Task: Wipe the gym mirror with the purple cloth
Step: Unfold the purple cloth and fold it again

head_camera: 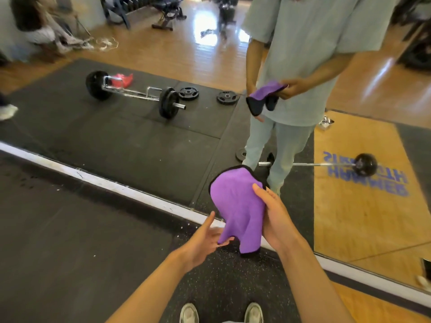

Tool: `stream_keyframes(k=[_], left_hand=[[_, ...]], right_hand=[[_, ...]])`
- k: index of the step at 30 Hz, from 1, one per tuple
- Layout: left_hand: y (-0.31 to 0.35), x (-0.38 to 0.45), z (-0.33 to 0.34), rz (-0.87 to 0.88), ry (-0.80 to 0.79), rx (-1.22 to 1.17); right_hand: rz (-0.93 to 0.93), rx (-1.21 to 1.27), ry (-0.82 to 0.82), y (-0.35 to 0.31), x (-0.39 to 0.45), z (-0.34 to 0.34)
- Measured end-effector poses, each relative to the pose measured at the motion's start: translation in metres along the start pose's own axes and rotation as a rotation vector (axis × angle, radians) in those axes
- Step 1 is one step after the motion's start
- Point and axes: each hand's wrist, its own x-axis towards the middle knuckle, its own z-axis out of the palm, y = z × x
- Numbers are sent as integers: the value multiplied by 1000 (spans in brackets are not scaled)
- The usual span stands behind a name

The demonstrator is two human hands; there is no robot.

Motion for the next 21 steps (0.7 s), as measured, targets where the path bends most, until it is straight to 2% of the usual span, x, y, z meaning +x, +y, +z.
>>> stream_keyframes(k=[3,7,10,12,17,21], left_hand=[[-4,-11,12,94,66,-199],[0,-13,5,218,101,-420],[6,-12,-8,278,181,-482],[9,-12,-19,307,234,-454],[24,-18,-27,335,362,-190],[35,-18,-32,415,488,-111]], right_hand=[[52,19,59,4,1,-1],[59,-32,40,6,2,-1],[12,-126,105,3,5,-9],[-36,-299,166,1,9,-19],[-222,-764,208,-3,15,-38],[-274,-817,248,-5,18,-56]])
